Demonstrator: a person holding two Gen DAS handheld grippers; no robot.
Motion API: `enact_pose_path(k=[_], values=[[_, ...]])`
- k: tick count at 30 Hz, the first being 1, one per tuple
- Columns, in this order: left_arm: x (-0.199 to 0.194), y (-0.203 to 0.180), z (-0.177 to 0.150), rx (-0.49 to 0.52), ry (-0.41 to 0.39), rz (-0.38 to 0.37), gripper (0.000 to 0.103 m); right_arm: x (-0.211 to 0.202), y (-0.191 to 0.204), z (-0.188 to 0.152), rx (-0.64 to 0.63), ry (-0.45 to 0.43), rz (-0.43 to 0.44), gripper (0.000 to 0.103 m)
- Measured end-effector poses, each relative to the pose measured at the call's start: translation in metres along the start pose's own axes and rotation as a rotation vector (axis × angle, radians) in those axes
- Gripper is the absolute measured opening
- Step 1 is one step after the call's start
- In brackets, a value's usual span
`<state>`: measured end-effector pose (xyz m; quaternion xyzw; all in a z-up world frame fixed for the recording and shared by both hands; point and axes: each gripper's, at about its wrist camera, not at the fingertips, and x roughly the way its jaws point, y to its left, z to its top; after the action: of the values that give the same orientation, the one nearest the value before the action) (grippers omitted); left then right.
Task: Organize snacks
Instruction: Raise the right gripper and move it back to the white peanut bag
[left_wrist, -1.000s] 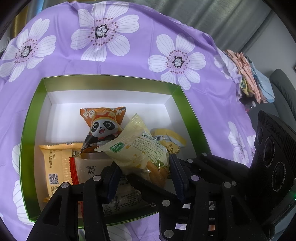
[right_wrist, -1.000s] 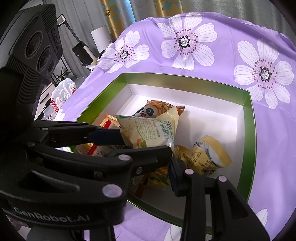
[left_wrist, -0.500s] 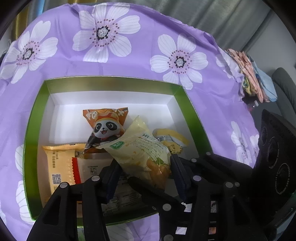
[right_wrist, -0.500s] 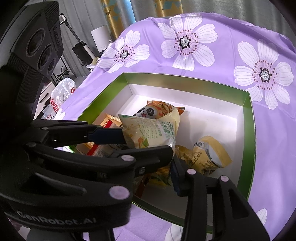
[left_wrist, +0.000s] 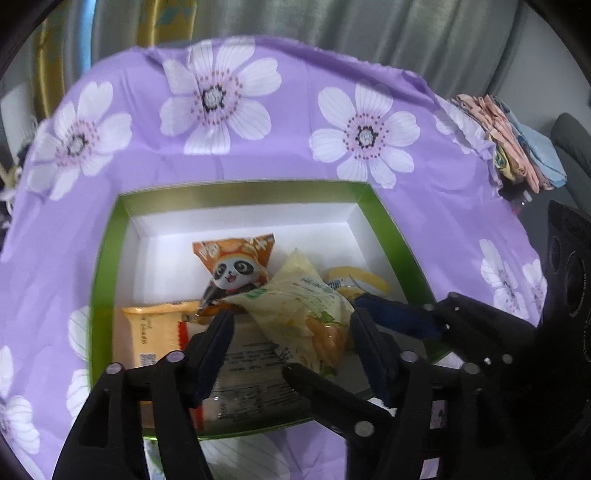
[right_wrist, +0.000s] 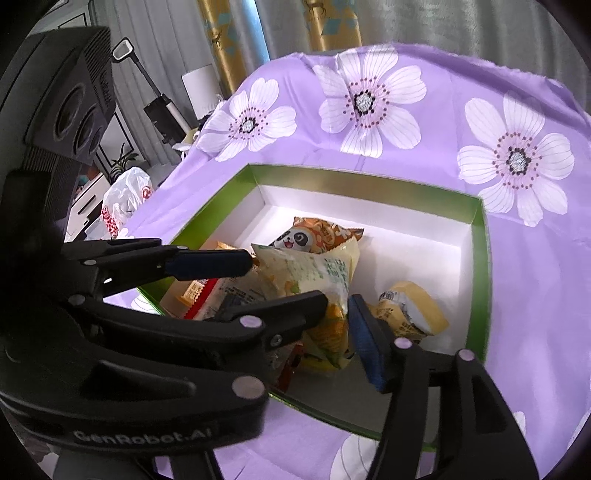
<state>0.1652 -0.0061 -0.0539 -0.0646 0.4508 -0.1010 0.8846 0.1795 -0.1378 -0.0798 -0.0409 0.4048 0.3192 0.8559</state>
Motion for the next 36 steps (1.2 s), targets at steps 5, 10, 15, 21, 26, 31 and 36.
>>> enact_pose_path(k=[5,10,15,21,26,31,36], values=[[-0.023,-0.007,-0.001,0.032,-0.080,0.044,0.074,-0.018,0.009,-0.003,-0.032,-0.040,-0.023,0.067],[-0.051,-0.015,-0.008,0.064,-0.161,0.101,0.074,-0.044,0.023,-0.006,-0.062,-0.103,-0.045,0.077],[-0.076,-0.024,-0.013,0.093,-0.231,0.139,0.078,-0.068,0.037,-0.007,-0.094,-0.154,-0.082,0.081],[-0.106,-0.031,-0.017,0.104,-0.293,0.154,0.079,-0.095,0.055,-0.012,-0.128,-0.197,-0.104,0.085],[-0.128,-0.036,-0.023,0.105,-0.328,0.171,0.085,-0.120,0.068,-0.016,-0.136,-0.237,-0.107,0.087],[-0.150,-0.039,-0.034,0.102,-0.349,0.184,0.086,-0.137,0.080,-0.022,-0.138,-0.255,-0.104,0.087],[-0.158,-0.035,-0.049,0.060,-0.302,0.155,0.086,-0.148,0.089,-0.032,-0.137,-0.262,-0.129,0.092]])
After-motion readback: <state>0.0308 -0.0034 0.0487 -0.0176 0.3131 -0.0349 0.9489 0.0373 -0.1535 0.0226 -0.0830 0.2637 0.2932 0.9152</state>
